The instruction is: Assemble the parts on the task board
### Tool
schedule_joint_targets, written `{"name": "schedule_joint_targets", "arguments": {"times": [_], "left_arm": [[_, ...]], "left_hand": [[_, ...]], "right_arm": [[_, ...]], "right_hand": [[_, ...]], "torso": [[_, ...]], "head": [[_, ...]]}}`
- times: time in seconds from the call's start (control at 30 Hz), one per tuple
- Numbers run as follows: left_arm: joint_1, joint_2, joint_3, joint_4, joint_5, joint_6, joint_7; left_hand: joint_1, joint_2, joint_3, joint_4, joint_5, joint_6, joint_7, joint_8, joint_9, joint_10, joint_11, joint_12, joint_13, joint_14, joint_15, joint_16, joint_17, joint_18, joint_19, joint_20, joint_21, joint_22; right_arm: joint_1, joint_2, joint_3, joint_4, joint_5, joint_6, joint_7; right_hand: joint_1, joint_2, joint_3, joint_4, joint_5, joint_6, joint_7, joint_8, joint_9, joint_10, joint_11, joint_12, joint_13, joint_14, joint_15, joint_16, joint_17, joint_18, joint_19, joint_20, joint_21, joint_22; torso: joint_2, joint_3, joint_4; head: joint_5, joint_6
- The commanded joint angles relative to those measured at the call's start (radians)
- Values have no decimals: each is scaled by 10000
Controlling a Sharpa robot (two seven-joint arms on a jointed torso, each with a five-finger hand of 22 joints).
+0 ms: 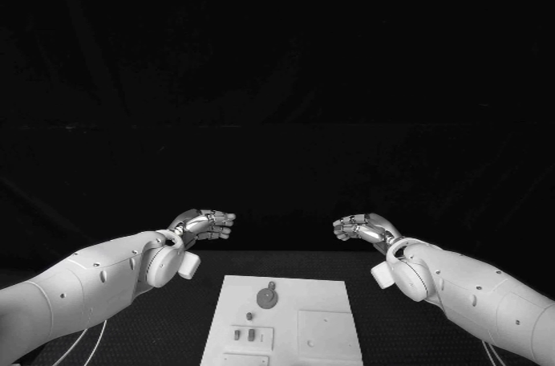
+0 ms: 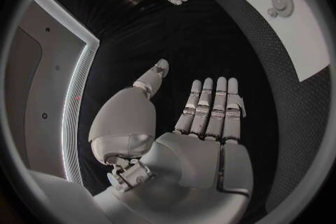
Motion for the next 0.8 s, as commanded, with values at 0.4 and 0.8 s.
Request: {"name": "schedule_joint_targets", "arguments": {"times": [0.4, 0.8], "left_arm": [[-674, -478, 401, 1949, 383, -1999, 810], [-1955, -1362, 1153, 5659, 1125, -5735, 2352]], "left_hand": [[-8094, 1078, -4011, 1833, -473, -5834, -970, -2539, -3614, -7356, -971, -602, -1466, -5401, -1402, -3850, -2518, -153, -5702, -759, -574, -7833], [-8094, 1078, -4011, 1833, -473, -5834, -970, -2539, -3614, -7356, -971, -602, -1466, -5401, -1402, -3850, -2518, -153, -5702, -759, -574, -7833]], "right_arm": [[-282, -704, -82, 1972, 1147, -1640, 474], [-838, -2118, -237, 5880, 3465, -4861, 1458]], "right_hand": [[-8332, 80, -4908, 2158, -3319, -6480, -1610, -1977, -4463, -7582, -1513, -2377, -1233, -5741, -1697, -4405, -2513, -1122, -3442, -1885, -3435, -9731], [-8332, 80, -4908, 2158, -3319, -6480, -1610, -1977, -4463, -7582, -1513, -2377, -1233, -5741, -1697, -4405, -2513, -1122, -3442, -1885, -3435, -9731]], "torso": [[-379, 65, 56], [-689, 120, 102]], "head": [[-158, -984], [-291, -1793]]}}
